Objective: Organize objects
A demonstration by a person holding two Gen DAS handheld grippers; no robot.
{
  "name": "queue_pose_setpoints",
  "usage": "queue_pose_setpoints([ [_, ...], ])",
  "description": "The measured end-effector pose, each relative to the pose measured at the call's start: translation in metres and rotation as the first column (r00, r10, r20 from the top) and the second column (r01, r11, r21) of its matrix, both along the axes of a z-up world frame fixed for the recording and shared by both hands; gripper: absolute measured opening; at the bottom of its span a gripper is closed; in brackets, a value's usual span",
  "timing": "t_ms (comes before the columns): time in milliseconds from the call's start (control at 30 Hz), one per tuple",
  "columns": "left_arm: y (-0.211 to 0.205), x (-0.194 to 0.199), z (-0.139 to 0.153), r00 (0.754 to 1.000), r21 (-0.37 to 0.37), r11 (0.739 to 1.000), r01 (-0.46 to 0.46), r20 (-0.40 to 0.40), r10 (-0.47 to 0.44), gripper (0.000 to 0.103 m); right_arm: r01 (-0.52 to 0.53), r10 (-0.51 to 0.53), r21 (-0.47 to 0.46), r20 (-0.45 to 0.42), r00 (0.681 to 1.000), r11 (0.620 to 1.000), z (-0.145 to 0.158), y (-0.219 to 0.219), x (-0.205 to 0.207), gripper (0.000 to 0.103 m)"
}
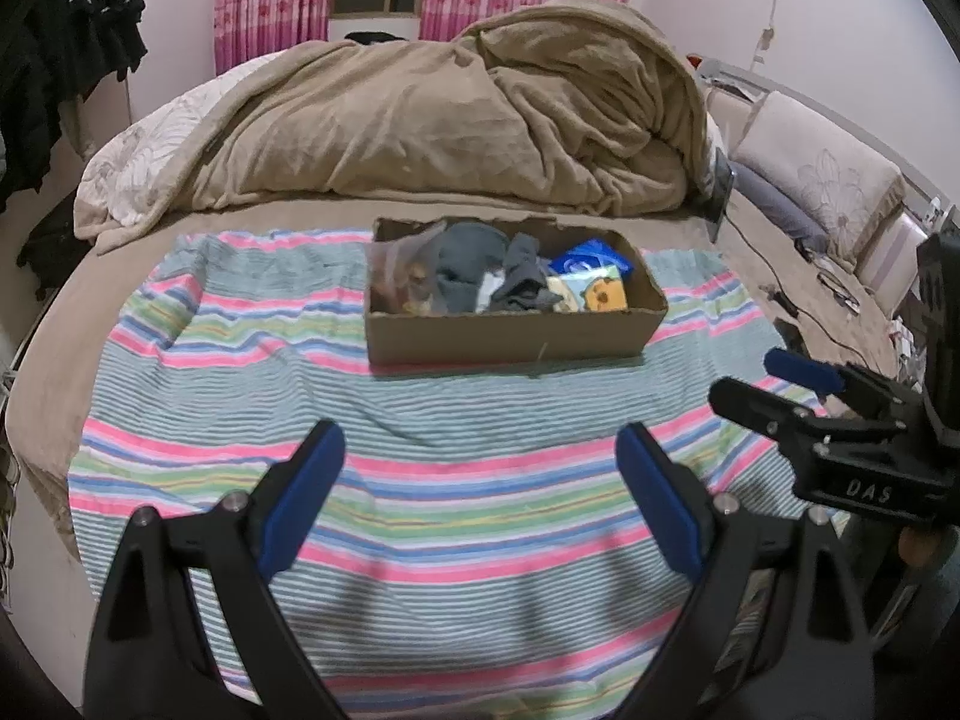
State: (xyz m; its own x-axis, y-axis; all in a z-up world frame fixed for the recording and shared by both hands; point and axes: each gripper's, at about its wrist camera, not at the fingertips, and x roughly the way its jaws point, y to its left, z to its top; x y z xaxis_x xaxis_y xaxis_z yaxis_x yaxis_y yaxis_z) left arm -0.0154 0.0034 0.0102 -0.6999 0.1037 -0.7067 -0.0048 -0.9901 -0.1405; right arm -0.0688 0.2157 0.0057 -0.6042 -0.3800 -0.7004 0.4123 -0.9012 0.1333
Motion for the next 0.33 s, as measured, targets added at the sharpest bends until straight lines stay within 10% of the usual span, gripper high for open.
queue_pose_setpoints([
  [333,0.0,-0.012,-0.006,1.0,-0.006,1.0,0.0,0.004,0.0,0.093,0.004,-0.005,0.006,0.021,1.0,1.0,-0.008,-0.002,-0.01,0.085],
])
